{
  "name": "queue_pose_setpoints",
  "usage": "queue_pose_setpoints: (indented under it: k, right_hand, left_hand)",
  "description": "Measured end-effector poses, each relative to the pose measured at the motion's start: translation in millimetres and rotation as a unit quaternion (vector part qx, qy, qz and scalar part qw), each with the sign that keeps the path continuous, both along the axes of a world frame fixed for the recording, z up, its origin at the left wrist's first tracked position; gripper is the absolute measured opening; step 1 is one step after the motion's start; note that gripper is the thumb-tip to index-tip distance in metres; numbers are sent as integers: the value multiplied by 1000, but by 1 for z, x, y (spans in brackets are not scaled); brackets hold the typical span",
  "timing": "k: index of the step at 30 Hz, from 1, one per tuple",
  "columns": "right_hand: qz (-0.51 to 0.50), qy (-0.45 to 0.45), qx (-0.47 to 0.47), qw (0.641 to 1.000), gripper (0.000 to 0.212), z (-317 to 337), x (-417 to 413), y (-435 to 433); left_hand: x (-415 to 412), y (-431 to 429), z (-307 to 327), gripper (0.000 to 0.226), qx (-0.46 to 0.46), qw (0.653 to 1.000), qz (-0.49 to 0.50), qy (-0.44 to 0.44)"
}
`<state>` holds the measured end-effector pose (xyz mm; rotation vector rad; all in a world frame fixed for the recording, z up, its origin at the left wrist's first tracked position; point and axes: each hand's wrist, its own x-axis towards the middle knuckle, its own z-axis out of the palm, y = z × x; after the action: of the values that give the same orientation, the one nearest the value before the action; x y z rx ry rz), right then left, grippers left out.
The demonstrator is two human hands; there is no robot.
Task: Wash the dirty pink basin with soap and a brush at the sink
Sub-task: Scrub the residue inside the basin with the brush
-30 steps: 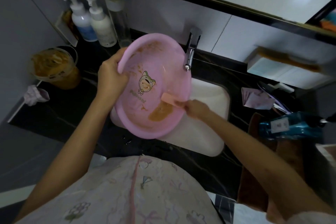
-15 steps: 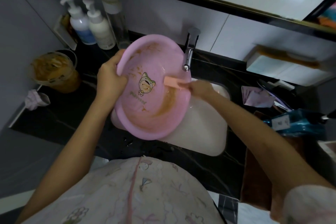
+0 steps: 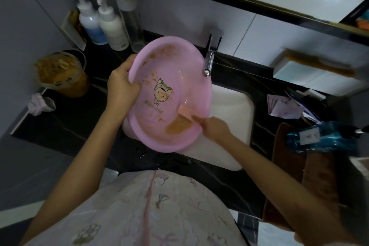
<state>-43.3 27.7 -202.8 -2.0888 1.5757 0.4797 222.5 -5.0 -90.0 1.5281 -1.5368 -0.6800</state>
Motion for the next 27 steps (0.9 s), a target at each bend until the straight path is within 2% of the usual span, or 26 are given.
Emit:
queue_pose_setpoints:
  k: [3,5,7,10,12,16,18,22,24,27]
  right_hand:
    - [-44,-88,38,994,44,-12,10,24]
    - [-53,-101,58,992,41,-11,4,19]
    - [-47,-57,36,997,44,-9,-12,-6]
    - [-45,18,-60,997,54,11,-38,-53]
    - [-8,58,-120,991,57,24,-47,-72]
    - [17,78,-127,989,58,22,-46,-55]
    - [-7,46,-98,994,54,7,-40,-25]
    - [-48,-110,12,993,45,-12,-22,45]
    - [-52,-117,10,992,46,-15,-30,39]
    - [-105,-65,-50,991,49,-9,-52,-3]
  left_hand:
    - [-4,2,4,69,-1,1000,10,-5]
    - [-6,3,6,70,-3,1000,9,-9]
    - [-6,4,7,70,-5,1000,4,-11]
    - [-6,4,6,71,-4,1000,-1,-17]
    - [-5,3,6,72,-4,1000,0,-17]
    - [-4,3,6,71,-6,1000,3,-18]
    - [-5,3,6,70,-12,1000,5,-22]
    - [-9,5,5,66,-14,999,15,-27]
    - [-9,5,5,66,-13,999,12,-26]
    - [-6,4,4,66,-18,1000,1,-21]
